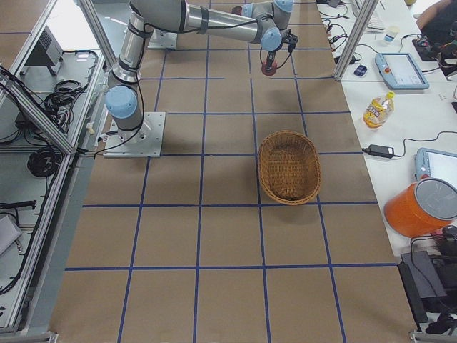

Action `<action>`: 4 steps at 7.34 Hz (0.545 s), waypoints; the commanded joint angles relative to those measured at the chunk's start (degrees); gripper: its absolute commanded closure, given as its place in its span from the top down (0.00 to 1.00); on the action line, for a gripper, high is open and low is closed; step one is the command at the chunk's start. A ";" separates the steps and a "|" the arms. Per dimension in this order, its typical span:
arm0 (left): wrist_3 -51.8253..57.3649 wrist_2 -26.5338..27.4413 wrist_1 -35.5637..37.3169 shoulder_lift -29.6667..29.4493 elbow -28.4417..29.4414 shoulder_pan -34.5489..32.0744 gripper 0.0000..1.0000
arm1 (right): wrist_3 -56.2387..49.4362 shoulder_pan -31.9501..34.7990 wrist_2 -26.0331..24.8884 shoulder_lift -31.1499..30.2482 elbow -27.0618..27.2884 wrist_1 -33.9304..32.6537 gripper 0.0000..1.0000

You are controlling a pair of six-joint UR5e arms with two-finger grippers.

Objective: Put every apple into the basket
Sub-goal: 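Carry the red-yellow apple to the basket while the left gripper reaches the dark apple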

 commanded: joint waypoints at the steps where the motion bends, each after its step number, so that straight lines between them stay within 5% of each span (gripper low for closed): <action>1: -0.39 -6.66 -0.95 2.52 -7.17 -0.27 1.00 | -16.11 -10.50 -5.11 -4.30 0.38 5.83 0.00; 4: 0.48 -6.50 0.62 0.62 -7.74 0.52 1.00 | -39.58 -23.33 -10.95 -4.76 1.00 5.33 0.00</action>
